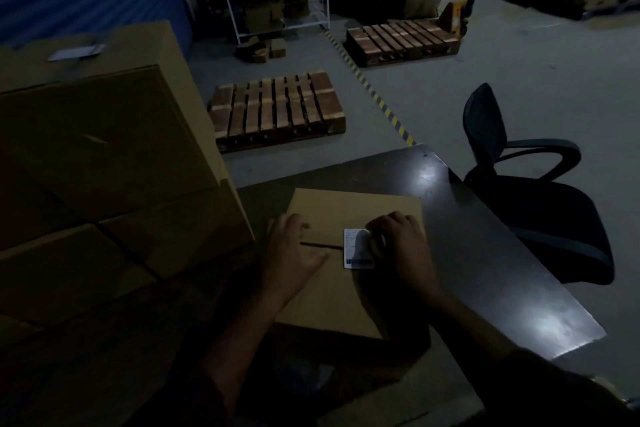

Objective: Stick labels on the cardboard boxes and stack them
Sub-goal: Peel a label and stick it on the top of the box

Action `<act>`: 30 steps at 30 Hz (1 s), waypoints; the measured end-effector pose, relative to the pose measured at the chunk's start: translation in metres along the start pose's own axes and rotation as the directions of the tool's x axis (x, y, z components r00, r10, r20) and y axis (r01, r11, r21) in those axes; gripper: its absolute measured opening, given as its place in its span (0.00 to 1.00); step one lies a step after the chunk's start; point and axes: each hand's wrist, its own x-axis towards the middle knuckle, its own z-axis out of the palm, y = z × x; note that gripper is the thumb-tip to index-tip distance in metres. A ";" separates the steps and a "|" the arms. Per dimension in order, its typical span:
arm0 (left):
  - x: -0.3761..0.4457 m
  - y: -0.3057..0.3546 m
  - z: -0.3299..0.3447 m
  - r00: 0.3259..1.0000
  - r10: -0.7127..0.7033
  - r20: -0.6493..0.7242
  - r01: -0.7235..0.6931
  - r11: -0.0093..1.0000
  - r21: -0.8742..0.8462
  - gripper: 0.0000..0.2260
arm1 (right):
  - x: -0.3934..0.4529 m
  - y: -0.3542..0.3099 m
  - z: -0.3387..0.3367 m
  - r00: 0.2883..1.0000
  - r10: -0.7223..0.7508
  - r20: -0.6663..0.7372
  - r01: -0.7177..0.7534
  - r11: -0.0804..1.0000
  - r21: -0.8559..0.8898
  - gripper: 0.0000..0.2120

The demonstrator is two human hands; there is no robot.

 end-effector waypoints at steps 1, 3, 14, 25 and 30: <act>0.002 0.005 0.003 0.998 0.049 0.037 -0.048 0.998 -0.046 0.23 | -0.003 -0.003 0.003 1.000 -0.001 -0.004 0.001 0.999 -0.032 0.13; 0.007 0.013 0.010 0.990 0.114 0.079 -0.107 0.991 -0.086 0.20 | -0.005 -0.005 0.007 1.000 -0.007 0.030 0.010 0.995 -0.096 0.18; 0.008 0.005 0.022 0.994 0.109 0.028 -0.104 0.986 -0.130 0.17 | -0.005 -0.002 0.013 0.998 -0.051 -0.033 0.046 0.991 -0.124 0.15; 0.010 -0.004 0.029 0.995 0.103 0.001 -0.100 0.971 -0.216 0.18 | 0.001 0.001 0.021 0.998 -0.033 -0.054 0.022 0.980 -0.197 0.14; 0.010 -0.005 0.031 0.995 0.101 -0.007 -0.100 0.973 -0.207 0.16 | -0.002 -0.002 0.019 0.999 -0.026 -0.031 0.019 0.980 -0.198 0.12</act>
